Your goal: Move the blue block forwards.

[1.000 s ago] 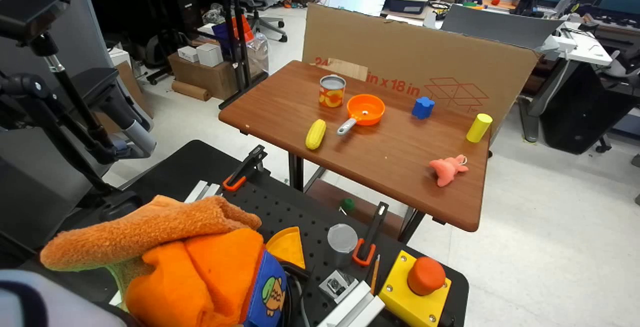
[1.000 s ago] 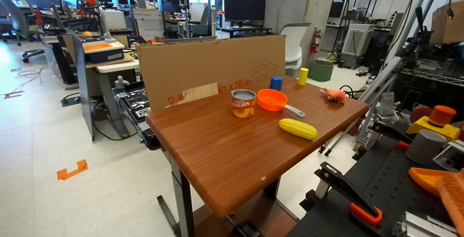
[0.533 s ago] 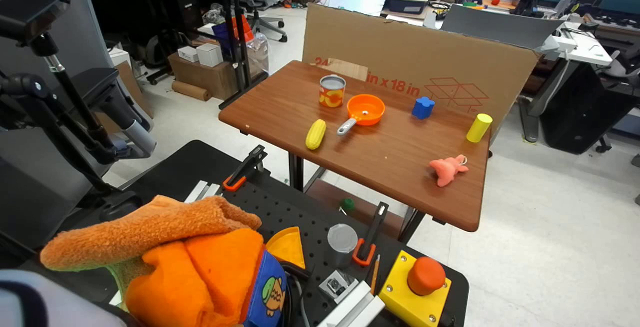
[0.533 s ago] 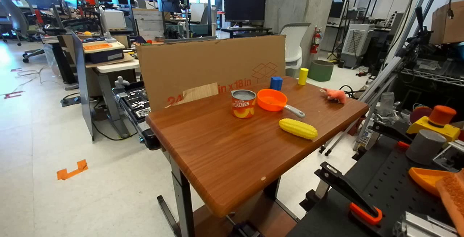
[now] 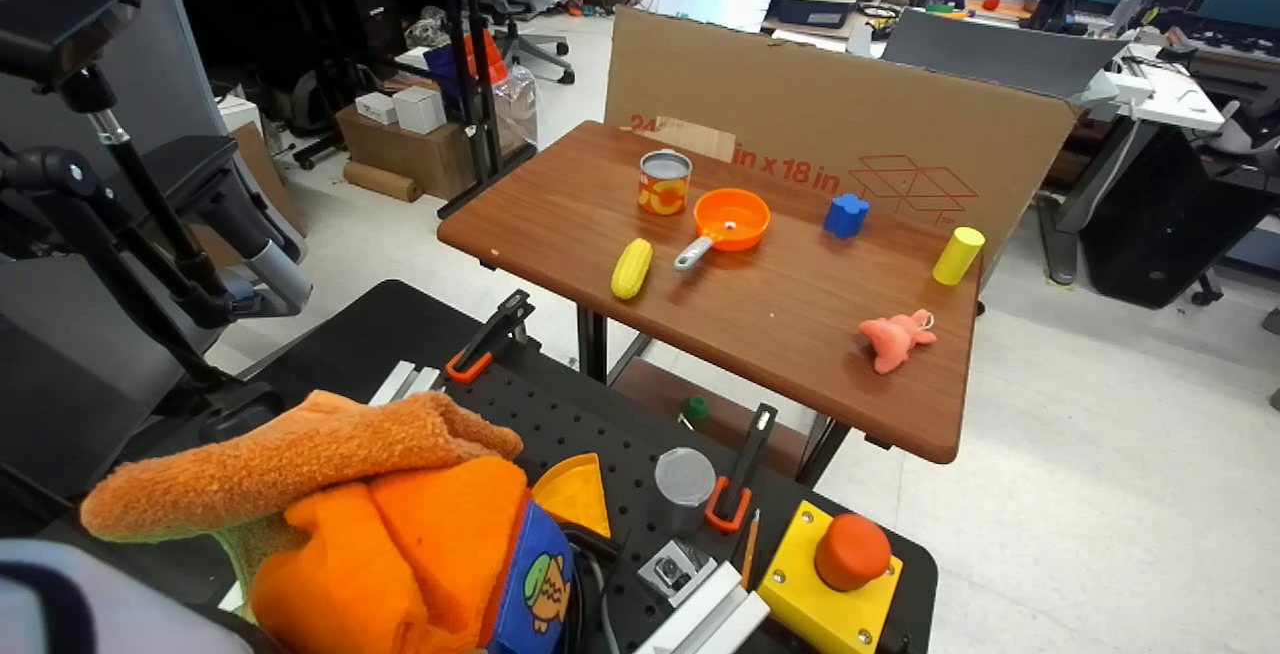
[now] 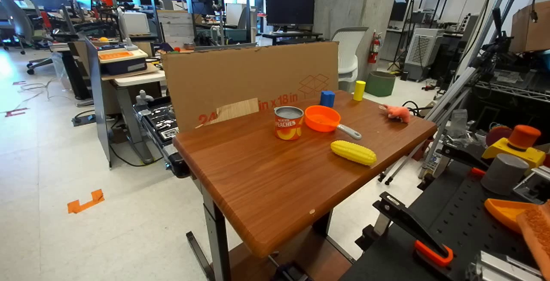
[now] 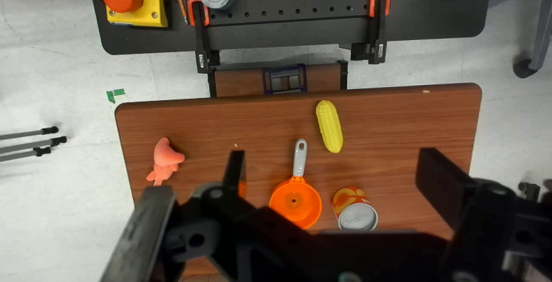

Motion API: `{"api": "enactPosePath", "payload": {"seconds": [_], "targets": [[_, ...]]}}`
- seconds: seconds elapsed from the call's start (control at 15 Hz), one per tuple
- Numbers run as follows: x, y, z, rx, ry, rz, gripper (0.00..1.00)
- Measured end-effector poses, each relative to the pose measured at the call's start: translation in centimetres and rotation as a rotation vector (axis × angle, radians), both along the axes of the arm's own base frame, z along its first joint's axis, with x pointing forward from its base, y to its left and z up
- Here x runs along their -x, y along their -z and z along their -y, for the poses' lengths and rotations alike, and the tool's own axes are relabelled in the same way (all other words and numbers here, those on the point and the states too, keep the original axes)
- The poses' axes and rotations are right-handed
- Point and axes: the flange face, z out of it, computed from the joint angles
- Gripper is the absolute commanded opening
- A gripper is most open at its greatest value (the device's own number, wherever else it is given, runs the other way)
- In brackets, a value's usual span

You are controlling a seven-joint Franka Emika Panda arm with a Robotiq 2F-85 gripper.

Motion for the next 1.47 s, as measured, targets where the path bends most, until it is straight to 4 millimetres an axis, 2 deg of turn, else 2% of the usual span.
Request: {"api": "enactPosePath", "payload": {"seconds": [0.33, 0.53, 0.73, 1.0, 1.27, 1.47], "targets": [[-0.4, 0.4, 0.2, -0.001, 0.004, -0.005, 1.0], [-2.9, 1.1, 0.3, 0.05, -0.021, 0.021, 1.0], [-7.8, 2.0, 0.8, 0.093, -0.027, 0.07, 1.0], [-15.9, 4.0, 2.0, 0.095, 0.022, 0.144, 1.0], [-23.2, 7.4, 5.1, 0.076, 0.122, 0.165, 1.0], [-26.9, 10.9, 7.3, 0.049, 0.182, 0.141, 1.0]]}}
